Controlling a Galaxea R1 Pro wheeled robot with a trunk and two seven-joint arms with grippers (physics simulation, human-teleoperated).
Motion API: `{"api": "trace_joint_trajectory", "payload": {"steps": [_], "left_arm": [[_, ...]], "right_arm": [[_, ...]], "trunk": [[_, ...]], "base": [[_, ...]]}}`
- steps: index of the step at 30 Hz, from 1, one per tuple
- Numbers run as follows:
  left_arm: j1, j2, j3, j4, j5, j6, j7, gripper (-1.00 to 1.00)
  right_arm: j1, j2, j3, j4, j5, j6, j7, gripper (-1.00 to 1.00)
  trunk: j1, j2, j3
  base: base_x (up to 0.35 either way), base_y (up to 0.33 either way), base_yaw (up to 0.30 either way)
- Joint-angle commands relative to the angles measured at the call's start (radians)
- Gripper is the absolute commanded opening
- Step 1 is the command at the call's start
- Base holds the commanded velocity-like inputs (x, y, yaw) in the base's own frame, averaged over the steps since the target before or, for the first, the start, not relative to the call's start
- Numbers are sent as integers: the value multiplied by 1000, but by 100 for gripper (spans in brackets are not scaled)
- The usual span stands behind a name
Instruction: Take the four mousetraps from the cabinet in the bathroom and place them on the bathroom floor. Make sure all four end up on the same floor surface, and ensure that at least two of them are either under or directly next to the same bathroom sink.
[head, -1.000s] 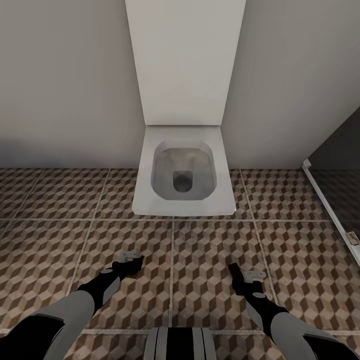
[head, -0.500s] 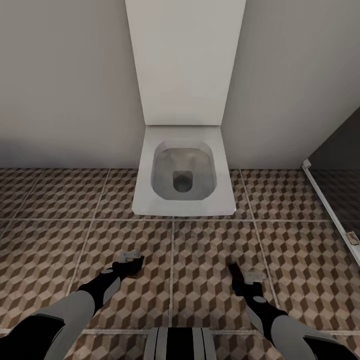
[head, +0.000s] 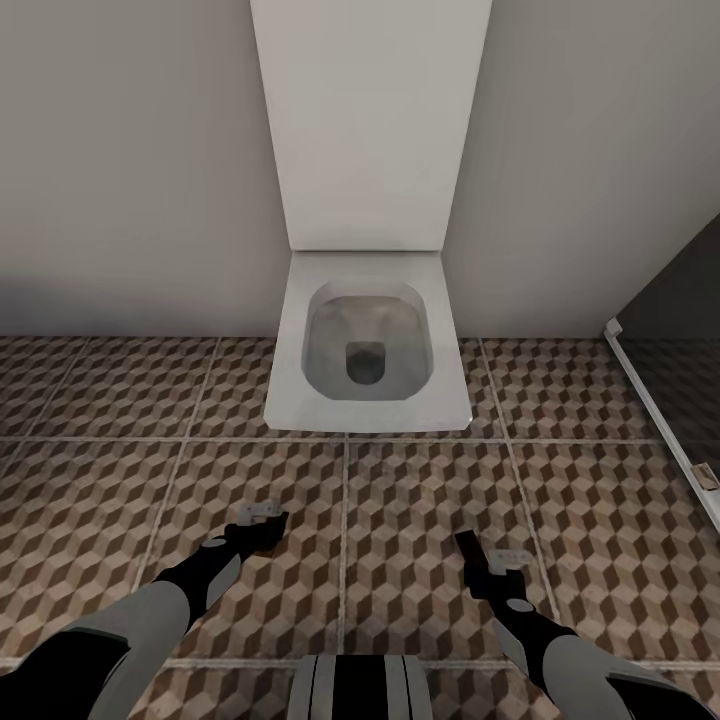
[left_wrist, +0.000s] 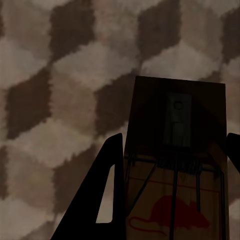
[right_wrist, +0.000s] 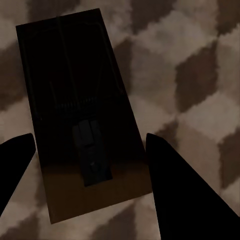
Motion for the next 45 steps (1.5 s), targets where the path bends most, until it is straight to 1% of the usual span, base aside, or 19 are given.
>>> {"api": "trace_joint_trajectory", "payload": {"steps": [1,8,14,36,39,41,43,45], "left_arm": [[0,1,-9,1,9,-2,0,-100],[0,1,-9,1,9,-2,0,-100],[0,1,-9,1,9,-2,0,-100],[0,2,-8,2,10,-4,1,-100],[0,2,-8,5,12,-25,1,-100],[0,1,-8,20,14,-59,1,-100],[0,0,-9,38,13,-78,0,-100],[0,-1,-9,48,12,-86,0,-100]], "right_arm": [[-1,0,-8,1,10,-3,-3,-100],[-1,0,-9,2,10,-3,-3,-100],[-1,0,-9,2,10,-3,-3,-100],[-1,-1,-9,1,13,-3,-2,-100],[-1,-1,-9,1,13,-3,-3,-100],[0,-1,-9,1,13,-3,-3,-100],[0,-1,-9,1,13,-3,-3,-100],[0,-1,-9,1,13,-3,-2,-100]], "trunk": [[0,0,-1],[0,0,-1],[3,-2,-24],[3,-2,-24],[3,-2,-24],[3,-2,-24],[3,-2,-24],[3,-2,-24]], "base": [[0,0,0],[0,0,0],[0,0,0],[0,0,0],[0,0,0],[0,0,0],[0,0,0],[0,0,0]]}}
